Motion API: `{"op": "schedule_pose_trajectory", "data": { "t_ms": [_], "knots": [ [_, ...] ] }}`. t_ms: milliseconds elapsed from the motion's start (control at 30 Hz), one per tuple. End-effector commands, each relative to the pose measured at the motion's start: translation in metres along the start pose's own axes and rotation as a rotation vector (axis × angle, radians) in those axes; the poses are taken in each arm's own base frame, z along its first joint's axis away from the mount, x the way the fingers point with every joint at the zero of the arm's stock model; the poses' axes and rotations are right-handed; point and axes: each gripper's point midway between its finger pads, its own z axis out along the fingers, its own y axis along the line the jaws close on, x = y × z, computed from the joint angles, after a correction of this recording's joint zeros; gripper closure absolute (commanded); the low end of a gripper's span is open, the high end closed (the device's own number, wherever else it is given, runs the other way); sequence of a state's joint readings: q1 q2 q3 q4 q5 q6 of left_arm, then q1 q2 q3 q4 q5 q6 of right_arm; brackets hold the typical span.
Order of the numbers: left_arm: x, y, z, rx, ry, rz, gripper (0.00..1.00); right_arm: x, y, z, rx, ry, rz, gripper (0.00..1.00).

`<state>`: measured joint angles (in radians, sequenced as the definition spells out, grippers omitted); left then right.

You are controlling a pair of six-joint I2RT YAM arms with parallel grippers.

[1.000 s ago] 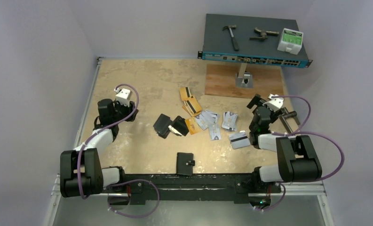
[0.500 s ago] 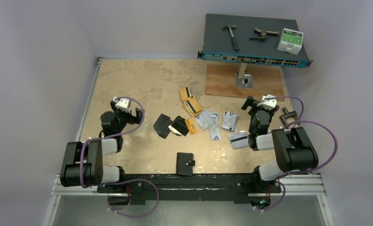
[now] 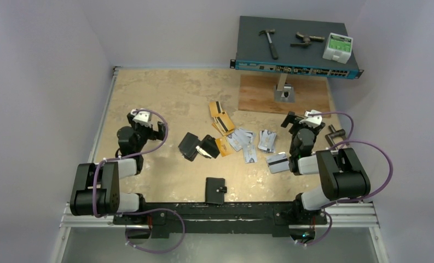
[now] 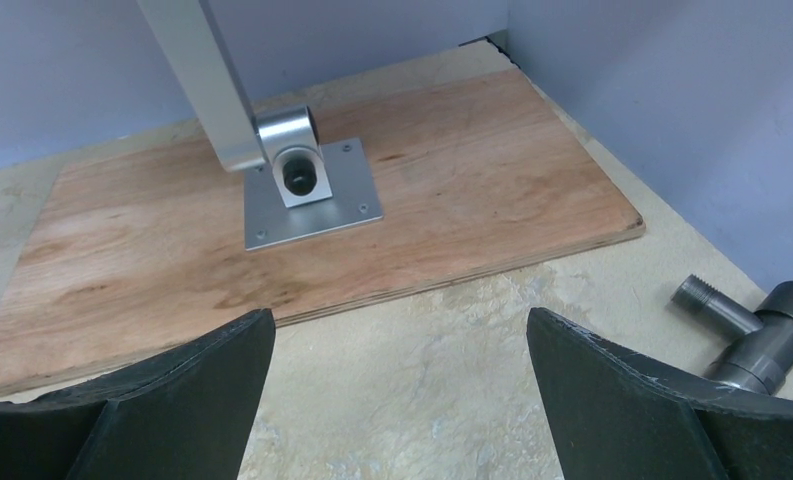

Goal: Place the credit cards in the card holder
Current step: Reset both arms

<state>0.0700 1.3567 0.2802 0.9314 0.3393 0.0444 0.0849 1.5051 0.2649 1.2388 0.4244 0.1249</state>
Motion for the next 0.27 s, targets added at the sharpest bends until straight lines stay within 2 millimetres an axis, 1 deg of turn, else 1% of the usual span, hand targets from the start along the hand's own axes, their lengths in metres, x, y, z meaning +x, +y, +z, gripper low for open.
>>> {"op": "schedule_pose_trajectory", "data": {
  "t_ms": [0,233],
  "knots": [
    [-0.0139,0.0025,0.0042,0.000,-0.038,0.003,0.00,-0.0225,0.0056,0.0042,-0.013,-0.081,0.017,0.01],
    [-0.0138,0.0033,0.0040,-0.004,-0.036,0.005,0.00,-0.0226,0.0054,0.0042,-0.012,-0.081,0.018,0.01]
  ]
}}
